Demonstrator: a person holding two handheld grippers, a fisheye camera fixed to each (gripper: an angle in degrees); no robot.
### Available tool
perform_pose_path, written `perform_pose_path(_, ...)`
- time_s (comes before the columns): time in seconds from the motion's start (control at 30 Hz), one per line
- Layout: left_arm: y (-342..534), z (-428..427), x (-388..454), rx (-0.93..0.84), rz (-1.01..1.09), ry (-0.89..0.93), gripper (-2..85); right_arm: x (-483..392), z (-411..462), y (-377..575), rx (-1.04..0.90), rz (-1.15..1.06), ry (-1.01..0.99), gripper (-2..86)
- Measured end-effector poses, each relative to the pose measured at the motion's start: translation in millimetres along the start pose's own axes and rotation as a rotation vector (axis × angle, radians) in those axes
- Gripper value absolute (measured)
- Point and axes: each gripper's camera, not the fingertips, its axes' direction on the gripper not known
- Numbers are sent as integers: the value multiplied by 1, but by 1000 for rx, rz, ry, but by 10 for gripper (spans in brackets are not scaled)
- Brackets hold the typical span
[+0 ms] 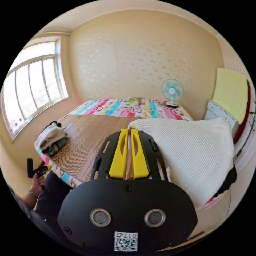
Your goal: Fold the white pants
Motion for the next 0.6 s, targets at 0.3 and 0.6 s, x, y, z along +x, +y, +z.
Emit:
perform_pose_path(0.3, 3, -12, -16, -31, -66, -37, -10, -131, 106, 165, -307, -2, -167, 12)
perform_pose_path(0.6, -8, -15, -32, -120, -67, -71, -10, 117, 0, 191, 32, 535, -205, 29)
